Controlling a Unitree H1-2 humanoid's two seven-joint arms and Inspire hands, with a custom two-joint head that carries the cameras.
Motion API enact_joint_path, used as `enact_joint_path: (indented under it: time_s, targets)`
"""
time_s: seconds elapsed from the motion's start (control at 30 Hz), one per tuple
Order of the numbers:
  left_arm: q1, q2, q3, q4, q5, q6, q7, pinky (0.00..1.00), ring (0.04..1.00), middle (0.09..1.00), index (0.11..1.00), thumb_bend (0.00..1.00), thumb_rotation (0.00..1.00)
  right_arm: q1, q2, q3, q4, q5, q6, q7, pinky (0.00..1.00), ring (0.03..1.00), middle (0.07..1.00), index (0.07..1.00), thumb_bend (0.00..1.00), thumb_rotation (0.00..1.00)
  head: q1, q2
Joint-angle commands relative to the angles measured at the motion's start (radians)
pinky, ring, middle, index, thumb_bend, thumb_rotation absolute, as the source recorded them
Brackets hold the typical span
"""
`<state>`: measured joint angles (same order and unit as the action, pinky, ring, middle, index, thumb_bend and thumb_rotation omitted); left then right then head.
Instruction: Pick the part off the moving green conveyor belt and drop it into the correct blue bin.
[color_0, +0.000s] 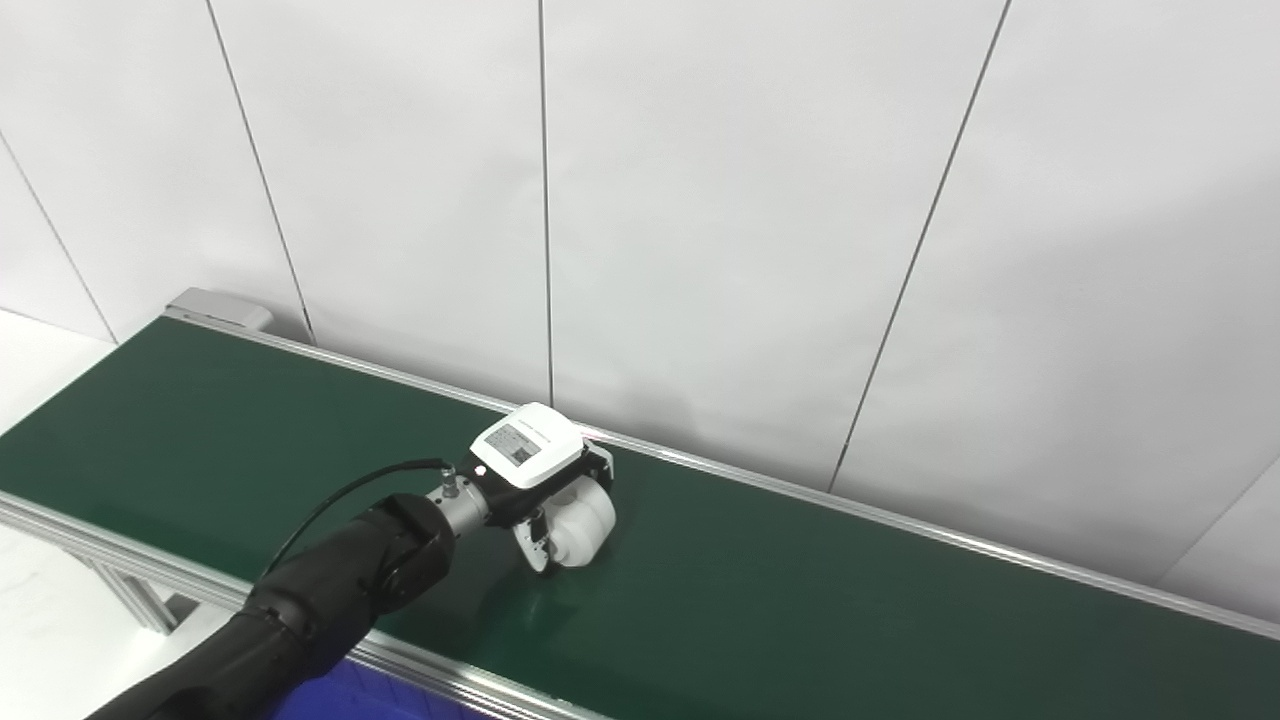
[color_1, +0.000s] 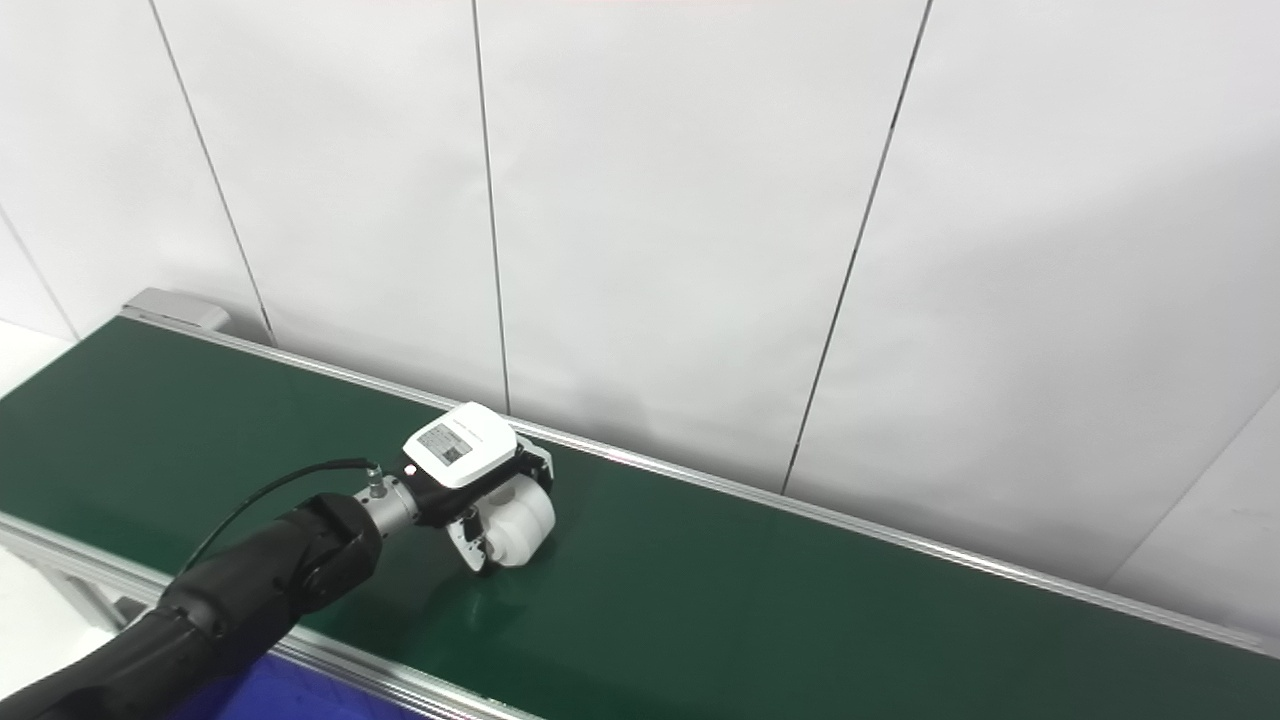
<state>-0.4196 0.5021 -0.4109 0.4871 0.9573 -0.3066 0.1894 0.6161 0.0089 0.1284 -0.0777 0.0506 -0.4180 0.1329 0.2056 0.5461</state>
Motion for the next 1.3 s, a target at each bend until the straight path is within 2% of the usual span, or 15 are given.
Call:
enact_joint_path:
  time_s: [0.0,0.13,0.27,0.33,0.37,0.4,0.43,0.47,0.5,0.63,0.73,0.87,0.97,1.1,1.27]
  targets:
    - [-0.036,0.012,0.011,-0.034,-0.029,-0.005,-0.009,0.29,0.362,0.453,0.545,0.50,0.00,0.012,0.006,0.005,-0.034,-0.002,-0.050,-0.003,1.00,1.000,1.000,1.000,0.94,0.99,0.000,0.001]
    - [-0.029,0.024,0.016,-0.062,-0.039,0.001,-0.039,0.28,0.355,0.453,0.544,0.49,0.00,0.013,0.006,0.007,-0.036,0.007,-0.049,-0.001,1.00,1.000,1.000,1.000,0.93,0.98,0.000,0.005]
    - [-0.015,0.043,0.040,-0.138,-0.067,0.005,-0.084,0.28,0.362,0.451,0.541,0.50,0.00,0.016,0.003,0.010,-0.046,0.015,-0.047,0.000,1.00,1.000,1.000,1.000,0.94,0.98,0.010,0.020]
    - [-0.006,0.056,0.056,-0.193,-0.085,0.009,-0.118,0.30,0.369,0.459,0.538,0.50,0.00,0.019,-0.001,0.010,-0.057,0.020,-0.044,0.001,1.00,1.000,1.000,1.000,0.94,0.98,0.025,0.036]
    - [-0.001,0.062,0.067,-0.225,-0.101,0.009,-0.138,0.31,0.376,0.467,0.536,0.50,0.00,0.022,-0.004,0.011,-0.067,0.023,-0.040,0.002,1.00,1.000,1.000,1.000,0.93,0.98,0.050,0.060]
    - [0.002,0.066,0.075,-0.247,-0.112,0.009,-0.153,0.31,0.378,0.474,0.535,0.50,0.00,0.024,-0.006,0.011,-0.074,0.025,-0.037,0.002,1.00,1.000,1.000,1.000,0.93,0.98,0.050,0.060]
    - [0.012,0.081,0.091,-0.307,-0.132,0.013,-0.185,0.31,0.379,0.476,0.534,0.50,0.00,0.027,-0.009,0.010,-0.090,0.028,-0.029,0.001,1.00,1.000,1.000,1.000,0.93,0.98,0.086,0.086]
    - [0.019,0.091,0.103,-0.349,-0.145,0.016,-0.208,0.30,0.368,0.472,0.539,0.50,0.00,0.030,-0.011,0.009,-0.101,0.029,-0.023,0.000,1.00,1.000,1.000,1.000,0.92,0.99,0.086,0.086]
    - [0.031,0.108,0.118,-0.416,-0.160,0.026,-0.248,0.30,0.364,0.471,0.540,0.50,0.00,0.033,-0.014,0.009,-0.116,0.033,-0.015,-0.001,1.00,1.000,1.000,1.000,0.92,1.00,0.125,0.099]
    - [0.083,0.163,0.171,-0.616,-0.211,0.065,-0.379,0.27,0.355,0.465,0.548,0.49,0.00,0.041,-0.034,0.006,-0.155,0.055,0.010,0.004,1.00,1.000,1.000,1.000,0.88,1.00,0.197,0.122]
    - [0.117,0.189,0.210,-0.721,-0.243,0.103,-0.462,0.30,0.378,0.482,0.541,0.50,0.00,0.039,-0.051,0.000,-0.184,0.073,0.041,0.005,1.00,1.000,1.000,1.000,0.86,1.00,0.269,0.163]
    - [0.173,0.222,0.274,-0.849,-0.274,0.166,-0.552,0.29,0.385,0.490,0.532,0.50,0.00,0.034,-0.068,-0.002,-0.220,0.094,0.076,0.005,1.00,1.000,1.000,1.000,0.87,1.00,0.302,0.187]
    - [0.216,0.245,0.324,-0.933,-0.295,0.200,-0.618,0.31,0.392,0.500,0.524,0.50,0.00,0.030,-0.078,-0.004,-0.226,0.094,0.074,0.005,1.00,1.000,1.000,1.000,0.84,1.00,0.302,0.192]
    - [0.305,0.285,0.393,-1.046,-0.347,0.247,-0.698,0.34,0.411,0.505,0.509,0.50,0.00,0.030,-0.074,-0.003,-0.222,0.090,0.073,0.000,1.00,1.000,1.000,1.000,0.82,1.00,0.262,0.194]
    - [0.471,0.294,0.493,-1.131,-0.404,0.247,-0.696,0.32,0.397,0.500,0.522,0.50,0.00,0.039,-0.066,0.005,-0.230,0.084,0.084,-0.004,1.00,1.000,1.000,1.000,0.83,1.00,0.207,0.189]
